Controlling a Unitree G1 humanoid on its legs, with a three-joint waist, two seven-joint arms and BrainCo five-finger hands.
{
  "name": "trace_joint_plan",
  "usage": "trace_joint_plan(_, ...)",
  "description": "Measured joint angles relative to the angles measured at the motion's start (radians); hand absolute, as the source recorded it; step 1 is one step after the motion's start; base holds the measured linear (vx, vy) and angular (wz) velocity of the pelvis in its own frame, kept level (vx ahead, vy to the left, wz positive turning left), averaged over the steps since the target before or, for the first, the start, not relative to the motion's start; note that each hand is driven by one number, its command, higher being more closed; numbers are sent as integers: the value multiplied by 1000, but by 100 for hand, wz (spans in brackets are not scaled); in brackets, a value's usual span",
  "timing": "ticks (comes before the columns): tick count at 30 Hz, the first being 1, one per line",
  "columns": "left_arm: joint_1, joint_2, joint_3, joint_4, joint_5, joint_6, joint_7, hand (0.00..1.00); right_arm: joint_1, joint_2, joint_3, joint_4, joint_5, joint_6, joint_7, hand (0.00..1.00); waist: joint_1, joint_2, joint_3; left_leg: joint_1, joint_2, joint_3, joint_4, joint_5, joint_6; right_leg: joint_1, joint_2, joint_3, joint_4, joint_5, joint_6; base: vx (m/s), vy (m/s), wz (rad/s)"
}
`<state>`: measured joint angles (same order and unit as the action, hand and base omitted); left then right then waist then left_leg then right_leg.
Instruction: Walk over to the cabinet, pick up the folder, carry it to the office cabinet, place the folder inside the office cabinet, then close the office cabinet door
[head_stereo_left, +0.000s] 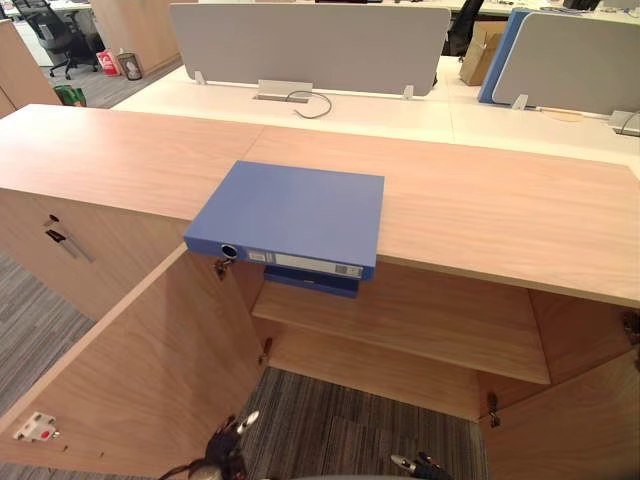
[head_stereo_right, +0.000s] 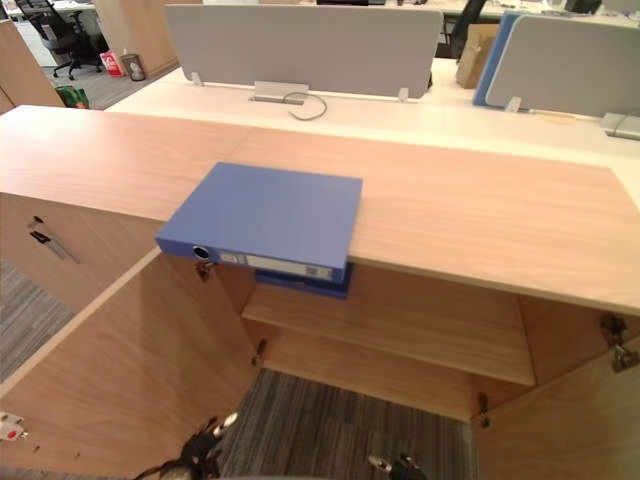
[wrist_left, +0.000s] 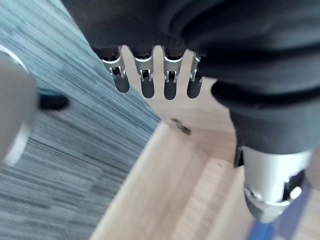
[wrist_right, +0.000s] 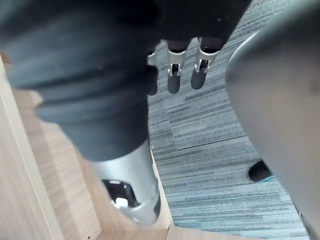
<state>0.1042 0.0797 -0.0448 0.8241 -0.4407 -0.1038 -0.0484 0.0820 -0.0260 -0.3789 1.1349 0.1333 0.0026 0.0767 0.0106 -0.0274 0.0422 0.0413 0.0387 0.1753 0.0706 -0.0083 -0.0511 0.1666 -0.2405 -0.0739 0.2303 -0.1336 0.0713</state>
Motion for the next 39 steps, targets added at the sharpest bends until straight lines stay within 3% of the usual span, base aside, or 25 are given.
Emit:
trace_joint_plan(5,3,5,-178,-315,-179,-2,-55,0,9,-31,23,-2,-23,0,9,0,-21,23,-12,1,5,-8,-65,47,-7,-21,14,3,-21,0,1,-16,-62,-2)
trace_joint_plan(10,29,49,-244,-483,-112,11,-70,0,8,-63,98,-3,-41,7,11,0,-22,40,-22,2,16,-7,-111,77,-11,-41,27,22,-45,8,13,-45,-21,-12)
trace_joint_plan(14,70,63,-242,-542,-61,23,-76,0,6,-73,134,-4,-46,9,11,0,-20,41,-22,13,12,-9,-157,109,-7,-47,28,21,-59,9,14,-112,-9,-7)
trace_joint_plan(17,134,32,-192,-542,2,55,-58,0,4,-77,146,-7,-58,14,11,0,-17,39,-21,10,3,-9,-163,112,-6,-45,19,21,-83,7,16,-142,21,-15)
trace_joint_plan(19,173,20,-162,-542,9,68,-41,0,7,-77,153,-15,-58,16,10,0,-15,33,-17,6,-4,-10,-163,110,-4,-45,7,20,-99,-8,37,-119,-6,-14)
trace_joint_plan(21,201,22,-151,-538,7,80,-25,0,15,-77,189,-36,-58,20,10,0,-14,22,-13,-2,-21,-20,-164,122,-6,-47,-8,16,-114,-41,85,-125,-41,5)
trace_joint_plan(26,263,3,-145,-555,-117,108,-3,0,45,-98,215,-45,-76,39,9,0,-10,26,-26,-8,-10,-76,-164,135,-11,-41,13,-10,-102,-58,85,-55,-66,14)
trace_joint_plan(29,301,-21,-83,-750,-147,117,58,0,75,-96,235,-43,-76,45,8,0,-7,6,-39,-25,-16,-86,-164,146,-17,-47,8,-24,-104,-55,79,27,-18,12)
trace_joint_plan(31,286,-58,-32,-914,-81,101,126,0,83,-92,264,-40,-76,46,1,0,-4,-14,-42,-31,-19,-95,-163,150,-17,-47,6,-32,-104,-49,86,70,-17,15)
trace_joint_plan(32,267,-65,-30,-987,7,77,181,0,89,-84,267,-38,-75,46,-8,0,0,-24,-54,-35,-20,-98,-163,152,-18,-46,7,-33,-101,-48,85,65,-18,11)
trace_joint_plan(34,211,-84,-59,-1055,169,36,263,0,90,-79,311,-38,-74,45,-31,0,8,-42,-68,-37,-18,-105,-158,157,-20,-41,9,-33,-100,-46,85,80,-25,14)
trace_joint_plan(35,203,-85,-67,-1059,200,32,278,0,90,-79,317,-38,-74,45,-35,0,9,-44,-70,-37,-18,-105,-158,158,-20,-41,9,-33,-100,-46,85,50,-28,15)
trace_joint_plan(37,140,-89,-140,-1082,445,17,394,0,82,-73,341,-39,-71,35,-60,0,12,-56,-85,-37,-13,-106,-158,162,-23,-40,13,-32,-96,-46,85,0,-26,6)
trace_joint_plan(39,91,-90,-174,-1090,578,15,458,0,76,-73,341,-35,-70,32,-72,0,12,-52,-90,-38,-2,-106,-159,164,-24,-45,18,-31,-88,-45,83,-73,-29,-2)
